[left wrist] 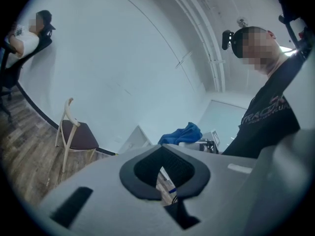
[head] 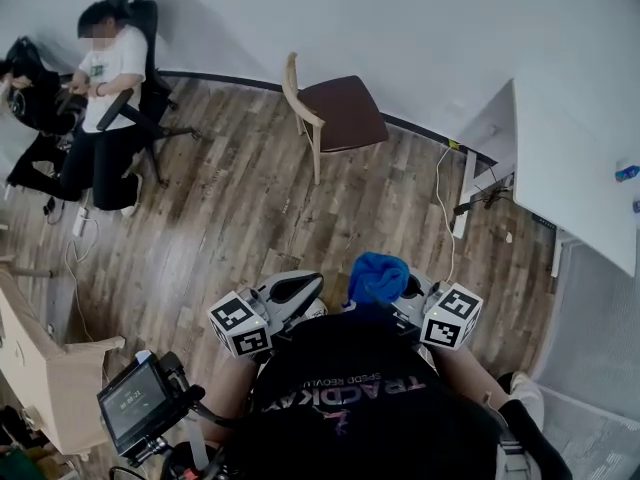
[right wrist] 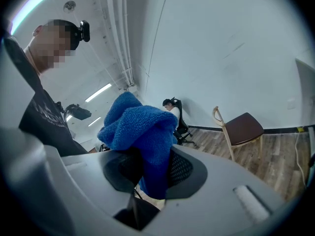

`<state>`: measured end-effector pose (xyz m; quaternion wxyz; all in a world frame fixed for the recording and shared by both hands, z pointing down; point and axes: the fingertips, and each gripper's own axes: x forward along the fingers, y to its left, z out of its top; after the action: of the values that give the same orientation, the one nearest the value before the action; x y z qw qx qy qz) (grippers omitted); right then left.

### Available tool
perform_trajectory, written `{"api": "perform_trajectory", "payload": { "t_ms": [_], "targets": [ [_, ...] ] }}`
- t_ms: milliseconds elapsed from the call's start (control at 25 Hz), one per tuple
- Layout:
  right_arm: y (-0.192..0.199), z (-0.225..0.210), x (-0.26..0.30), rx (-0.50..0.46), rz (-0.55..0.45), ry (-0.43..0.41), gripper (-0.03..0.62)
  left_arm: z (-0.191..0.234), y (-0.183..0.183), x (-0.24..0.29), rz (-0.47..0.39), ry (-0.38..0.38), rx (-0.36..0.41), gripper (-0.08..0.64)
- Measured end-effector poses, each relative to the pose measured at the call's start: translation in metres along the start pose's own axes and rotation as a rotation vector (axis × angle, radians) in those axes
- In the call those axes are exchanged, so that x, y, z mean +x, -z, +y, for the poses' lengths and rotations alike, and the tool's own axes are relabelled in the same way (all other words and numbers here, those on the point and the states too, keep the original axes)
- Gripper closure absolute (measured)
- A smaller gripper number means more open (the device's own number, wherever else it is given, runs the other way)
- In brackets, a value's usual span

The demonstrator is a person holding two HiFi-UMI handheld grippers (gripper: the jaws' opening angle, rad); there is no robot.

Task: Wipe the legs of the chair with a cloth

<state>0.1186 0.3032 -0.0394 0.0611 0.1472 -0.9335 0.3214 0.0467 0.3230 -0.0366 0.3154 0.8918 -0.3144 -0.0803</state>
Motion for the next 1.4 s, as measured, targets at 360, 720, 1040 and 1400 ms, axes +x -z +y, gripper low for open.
{"api": "perform_trajectory", "payload": {
  "t_ms": [360, 720, 1040, 1400],
  "targets": [
    [0.009, 0.002, -0.004, 0.026, -0.001, -0.007, 0.494, -0.001, 0.002, 0.003, 0.006, 0.004, -0.028, 0.558],
    [0.013, 0.008, 0.003, 0.018, 0.033, -0.022, 0.497, 0.001, -0.004, -0.002, -0.017, 0.002, -0.043, 0.558],
    [0.012, 0.008, 0.003, 0.012, 0.042, -0.021, 0.497, 0.001, -0.007, -0.002, -0.035, 0.005, -0.04, 0.558],
    [0.012, 0.012, 0.001, -0.006, 0.049, -0.016, 0.497, 0.001, -0.009, -0.002, -0.041, 0.004, -0.047, 0.558]
  ]
}}
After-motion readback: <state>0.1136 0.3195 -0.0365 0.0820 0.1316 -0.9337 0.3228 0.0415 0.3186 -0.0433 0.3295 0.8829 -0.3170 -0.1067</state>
